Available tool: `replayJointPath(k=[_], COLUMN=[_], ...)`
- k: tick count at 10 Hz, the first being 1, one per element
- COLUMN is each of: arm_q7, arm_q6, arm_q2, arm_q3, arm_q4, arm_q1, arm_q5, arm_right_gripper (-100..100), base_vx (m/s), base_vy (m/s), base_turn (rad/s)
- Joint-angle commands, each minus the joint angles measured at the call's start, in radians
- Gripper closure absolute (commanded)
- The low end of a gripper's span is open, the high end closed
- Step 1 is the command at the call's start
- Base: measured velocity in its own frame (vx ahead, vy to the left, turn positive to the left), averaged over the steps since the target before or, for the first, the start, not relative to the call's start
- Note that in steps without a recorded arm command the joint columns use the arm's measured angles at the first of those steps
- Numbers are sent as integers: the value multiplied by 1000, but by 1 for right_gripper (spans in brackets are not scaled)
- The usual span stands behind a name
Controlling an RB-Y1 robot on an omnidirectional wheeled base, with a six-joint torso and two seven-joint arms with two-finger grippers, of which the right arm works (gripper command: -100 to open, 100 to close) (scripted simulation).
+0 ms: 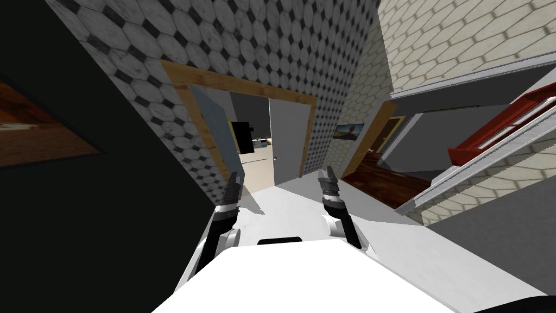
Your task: Push the door open
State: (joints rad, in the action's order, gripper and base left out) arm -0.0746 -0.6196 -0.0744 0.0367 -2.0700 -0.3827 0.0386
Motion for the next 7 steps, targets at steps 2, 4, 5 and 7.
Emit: replayJointPath(k=[2, 4, 5, 7], arm_q7=[1, 3, 4, 6], arm_q6=[-10, -16, -19, -26], arm_q2=[-4, -8, -10, -14], arm_q3=[4, 9, 12, 17], arm_q4=[60, 109, 133, 186], arm_q1=[18, 36, 44, 63], arm_q5=[5, 10, 12, 17], arm_right_gripper=[-100, -100, -100, -100], base_vx=[86, 111, 81, 88], base_vy=[-12, -5, -13, -13], base_turn=[102, 113, 91, 107])
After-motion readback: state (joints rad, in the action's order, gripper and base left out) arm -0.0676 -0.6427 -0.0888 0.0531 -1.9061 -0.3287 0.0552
